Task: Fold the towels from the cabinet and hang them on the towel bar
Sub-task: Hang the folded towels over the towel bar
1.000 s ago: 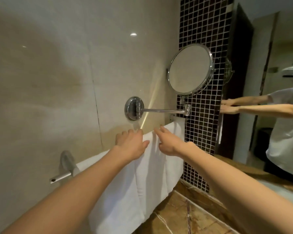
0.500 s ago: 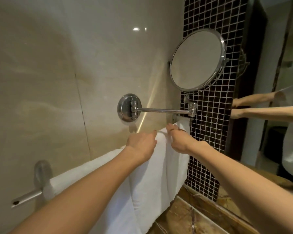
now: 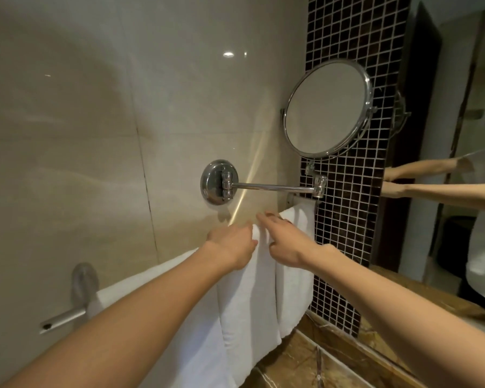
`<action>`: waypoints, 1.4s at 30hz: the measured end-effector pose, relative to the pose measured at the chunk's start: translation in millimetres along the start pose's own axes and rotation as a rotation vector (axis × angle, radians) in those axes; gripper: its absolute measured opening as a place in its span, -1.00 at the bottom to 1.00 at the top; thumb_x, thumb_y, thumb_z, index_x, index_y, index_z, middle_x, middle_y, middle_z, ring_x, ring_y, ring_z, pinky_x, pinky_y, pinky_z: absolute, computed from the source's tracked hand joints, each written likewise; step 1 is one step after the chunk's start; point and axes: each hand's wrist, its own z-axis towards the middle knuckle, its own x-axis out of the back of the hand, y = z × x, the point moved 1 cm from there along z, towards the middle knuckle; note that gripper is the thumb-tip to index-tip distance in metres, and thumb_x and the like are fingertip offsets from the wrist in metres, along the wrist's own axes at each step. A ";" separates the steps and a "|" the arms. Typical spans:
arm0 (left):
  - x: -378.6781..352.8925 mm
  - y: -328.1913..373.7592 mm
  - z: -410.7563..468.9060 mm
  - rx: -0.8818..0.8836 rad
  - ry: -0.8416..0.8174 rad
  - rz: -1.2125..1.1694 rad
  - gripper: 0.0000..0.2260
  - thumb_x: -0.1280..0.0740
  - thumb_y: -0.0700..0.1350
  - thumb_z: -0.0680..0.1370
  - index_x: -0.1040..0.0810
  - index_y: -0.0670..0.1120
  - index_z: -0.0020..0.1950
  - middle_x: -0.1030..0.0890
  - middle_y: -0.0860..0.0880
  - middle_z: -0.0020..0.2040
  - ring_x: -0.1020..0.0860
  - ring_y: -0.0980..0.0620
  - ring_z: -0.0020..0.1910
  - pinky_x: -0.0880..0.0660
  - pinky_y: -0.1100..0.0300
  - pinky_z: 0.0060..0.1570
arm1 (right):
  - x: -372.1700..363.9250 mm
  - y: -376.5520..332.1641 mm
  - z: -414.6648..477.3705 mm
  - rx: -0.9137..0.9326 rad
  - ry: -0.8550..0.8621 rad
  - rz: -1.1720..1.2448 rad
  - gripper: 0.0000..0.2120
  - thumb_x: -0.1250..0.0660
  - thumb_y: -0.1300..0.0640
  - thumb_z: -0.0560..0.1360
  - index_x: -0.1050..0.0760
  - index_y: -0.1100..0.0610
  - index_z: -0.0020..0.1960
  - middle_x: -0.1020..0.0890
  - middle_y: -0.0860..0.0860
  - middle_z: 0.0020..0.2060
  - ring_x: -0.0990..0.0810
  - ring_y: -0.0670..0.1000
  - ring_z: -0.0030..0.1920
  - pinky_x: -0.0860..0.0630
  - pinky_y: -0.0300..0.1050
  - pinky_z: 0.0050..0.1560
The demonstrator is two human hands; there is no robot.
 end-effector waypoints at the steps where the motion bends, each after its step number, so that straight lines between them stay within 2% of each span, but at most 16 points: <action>1: 4.0 -1.8 -5.0 0.018 -0.023 -0.019 -0.63 -0.07 0.07 0.63 -0.30 -0.08 0.37 -0.50 -0.14 0.26 -0.49 -0.18 0.20 -0.41 0.03 -0.01 | -1.3 -9.2 -1.9 0.037 -0.002 -0.012 -0.29 -0.16 0.36 0.38 -0.09 0.16 0.51 -0.14 0.20 0.51 -0.07 0.15 0.53 -0.10 0.03 0.48; 4: 16.9 -11.9 -19.7 0.038 -0.056 -0.050 -0.66 -0.12 0.05 0.60 -0.42 -0.06 0.30 -0.53 -0.12 0.23 -0.51 -0.16 0.19 -0.44 0.03 0.05 | -3.8 -34.0 -2.0 0.145 0.013 -0.075 -0.39 -0.20 0.34 0.34 -0.29 0.19 0.40 -0.33 0.18 0.39 -0.24 0.18 0.41 -0.23 0.09 0.39; 8: 27.6 -34.3 -39.7 0.066 -0.095 -0.057 -0.69 -0.23 0.05 0.57 -0.46 -0.09 0.22 -0.52 -0.11 0.20 -0.51 -0.14 0.16 -0.37 0.11 -0.07 | -11.8 -50.9 3.7 0.198 -0.019 -0.097 -0.53 -0.20 0.32 0.33 -0.43 0.18 0.24 -0.50 0.13 0.17 -0.43 0.15 0.20 -0.40 0.08 0.20; 11: 27.0 -40.0 -46.7 0.078 -0.102 -0.105 -0.68 -0.27 0.05 0.57 -0.43 -0.13 0.22 -0.50 -0.15 0.21 -0.48 -0.16 0.18 -0.36 0.11 -0.04 | -12.1 -50.3 5.9 0.171 -0.017 -0.086 -0.62 -0.18 0.31 0.37 -0.45 0.22 0.18 -0.52 0.16 0.16 -0.48 0.19 0.17 -0.44 0.09 0.15; 17: 25.1 -39.0 -46.5 0.070 -0.108 -0.159 -0.65 -0.27 0.06 0.57 -0.42 -0.14 0.22 -0.49 -0.17 0.20 -0.49 -0.18 0.16 -0.41 0.05 0.02 | -8.2 -50.4 3.7 0.134 -0.055 -0.042 -0.59 -0.20 0.31 0.38 -0.45 0.23 0.23 -0.50 0.19 0.20 -0.45 0.20 0.24 -0.41 0.05 0.21; 19: 24.8 -45.7 -50.9 0.064 -0.133 -0.163 -0.69 -0.27 0.13 0.55 -0.44 -0.09 0.11 -0.53 -0.14 0.11 -0.51 -0.16 0.08 -0.42 0.06 -0.05 | -4.9 -58.4 -1.6 0.144 -0.053 -0.020 -0.49 -0.22 0.30 0.41 -0.37 0.22 0.37 -0.43 0.20 0.33 -0.37 0.20 0.34 -0.35 -0.02 0.31; 21: 26.8 -58.3 -58.6 0.077 -0.166 -0.145 -0.69 -0.30 0.19 0.50 -0.37 -0.04 -0.10 -0.50 -0.06 -0.10 -0.51 -0.10 -0.10 -0.39 0.13 -0.18 | -3.0 -70.6 -8.8 0.203 -0.035 -0.001 -0.39 -0.25 0.28 0.42 -0.26 0.19 0.46 -0.35 0.20 0.42 -0.28 0.18 0.43 -0.25 -0.04 0.38; 23: 32.2 -72.4 -69.4 0.095 -0.194 -0.128 -0.61 -0.37 0.20 0.44 -0.31 -0.05 -0.29 -0.43 0.02 -0.30 -0.43 -0.01 -0.32 -0.34 0.16 -0.28 | -4.5 -85.6 -15.2 0.295 -0.036 -0.003 -0.40 -0.28 0.25 0.44 -0.26 0.18 0.47 -0.36 0.20 0.41 -0.27 0.18 0.43 -0.25 0.01 0.39; 25: 38.4 -84.4 -79.9 0.097 -0.219 -0.139 -0.58 -0.44 0.16 0.39 -0.29 -0.03 -0.39 -0.38 0.05 -0.42 -0.37 0.07 -0.45 -0.32 0.17 -0.35 | -8.1 -101.5 -18.0 0.363 -0.052 -0.032 -0.45 -0.29 0.20 0.48 -0.29 0.14 0.46 -0.40 0.17 0.38 -0.32 0.18 0.39 -0.27 0.08 0.36; 27: 42.0 -92.0 -89.6 0.098 -0.238 -0.131 -0.59 -0.48 0.10 0.37 -0.28 -0.03 -0.40 -0.37 0.05 -0.44 -0.45 0.02 -0.41 -0.33 0.17 -0.35 | -10.4 -116.1 -15.0 0.404 -0.062 -0.084 -0.55 -0.29 0.14 0.52 -0.37 0.10 0.40 -0.48 0.13 0.30 -0.41 0.18 0.30 -0.35 0.08 0.27; 30: 39.7 -96.0 -98.5 0.116 -0.226 -0.132 -0.61 -0.49 0.01 0.37 -0.27 -0.05 -0.36 -0.41 0.01 -0.34 -0.48 -0.08 -0.25 -0.37 0.14 -0.26 | -10.9 -132.6 -9.9 0.407 -0.071 -0.124 -0.73 -0.30 0.12 0.52 -0.52 0.08 0.21 -0.61 0.10 0.07 -0.54 0.17 0.11 -0.45 -0.01 0.05; 32: 35.6 -94.8 -101.5 0.112 -0.192 -0.113 -0.67 -0.47 -0.03 0.40 -0.31 -0.06 -0.25 -0.44 -0.03 -0.21 -0.53 -0.11 -0.14 -0.38 0.15 -0.24 | -12.7 -137.5 -8.0 0.422 -0.054 -0.124 -0.79 -0.33 0.16 0.49 -0.57 0.09 0.11 -0.66 0.11 0.01 -0.58 0.17 0.06 -0.49 0.00 -0.01; 35: 32.3 -93.6 -105.2 0.085 -0.149 -0.081 -0.75 -0.42 -0.04 0.44 -0.33 -0.02 -0.16 -0.45 -0.05 -0.16 -0.56 -0.13 -0.06 -0.36 0.16 -0.23 | -17.0 -138.4 -7.2 0.437 -0.008 -0.123 -0.87 -0.36 0.19 0.46 -0.59 0.13 0.00 -0.67 0.13 -0.05 -0.59 0.19 0.00 -0.49 0.02 -0.06; 39: 30.8 -95.9 -109.0 0.061 -0.141 -0.095 -0.75 -0.40 0.01 0.47 -0.34 -0.02 -0.10 -0.51 -0.11 -0.05 -0.54 -0.15 0.00 -0.36 0.14 -0.19 | -16.4 -134.9 -5.6 0.439 -0.026 -0.091 -0.87 -0.37 0.19 0.46 -0.60 0.15 0.01 -0.67 0.13 -0.08 -0.59 0.17 -0.02 -0.46 0.00 -0.09; 42: 28.7 -96.9 -109.8 0.044 -0.132 -0.126 -0.76 -0.39 0.00 0.49 -0.36 -0.06 -0.12 -0.46 -0.08 -0.12 -0.53 -0.15 -0.04 -0.35 0.14 -0.20 | -15.2 -134.4 -6.7 0.440 -0.050 -0.073 -0.82 -0.35 0.19 0.48 -0.60 0.12 0.08 -0.66 0.13 -0.06 -0.58 0.17 0.00 -0.44 -0.03 -0.09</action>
